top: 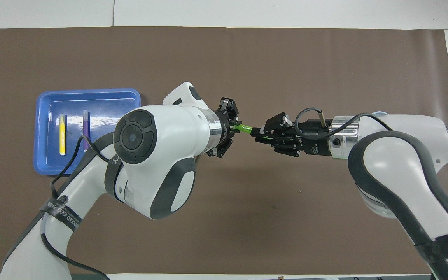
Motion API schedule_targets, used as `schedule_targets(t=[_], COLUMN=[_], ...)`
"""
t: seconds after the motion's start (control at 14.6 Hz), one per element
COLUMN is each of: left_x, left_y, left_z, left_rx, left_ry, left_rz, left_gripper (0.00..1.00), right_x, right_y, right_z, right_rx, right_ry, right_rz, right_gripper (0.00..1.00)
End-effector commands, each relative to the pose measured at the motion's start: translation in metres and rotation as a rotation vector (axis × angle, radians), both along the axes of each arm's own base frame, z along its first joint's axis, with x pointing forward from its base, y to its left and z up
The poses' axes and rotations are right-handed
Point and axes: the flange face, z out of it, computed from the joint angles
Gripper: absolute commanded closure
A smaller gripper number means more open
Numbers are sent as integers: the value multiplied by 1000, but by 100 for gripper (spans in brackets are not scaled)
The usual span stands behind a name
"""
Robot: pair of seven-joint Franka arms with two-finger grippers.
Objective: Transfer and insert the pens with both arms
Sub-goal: 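Close the right gripper on the green pen and open the left gripper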
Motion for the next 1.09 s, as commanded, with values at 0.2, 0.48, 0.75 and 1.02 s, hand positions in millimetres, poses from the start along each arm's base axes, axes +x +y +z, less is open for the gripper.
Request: schedule_targets(t=[0.2,0.48,0.75,1.02], left_x=[-2,17,42,52], left_y=[-4,22,76,151], left_z=[-6,-7,-13,-40], left_rx=[16,67,144,233], left_ry=[-17,-94,-135,-217], left_rz=[-59,-219,-437,-780], left_gripper=[1,0,0,0], right_x=[4,33,71,82], right_y=[2,-35,-105,-165], right_z=[8,38,84,93], right_rx=[5,-175,-456,-767], right_ry=[-10,-57,-123,-251], right_rz=[20,212,500,909], right_gripper=[100,100,100,100])
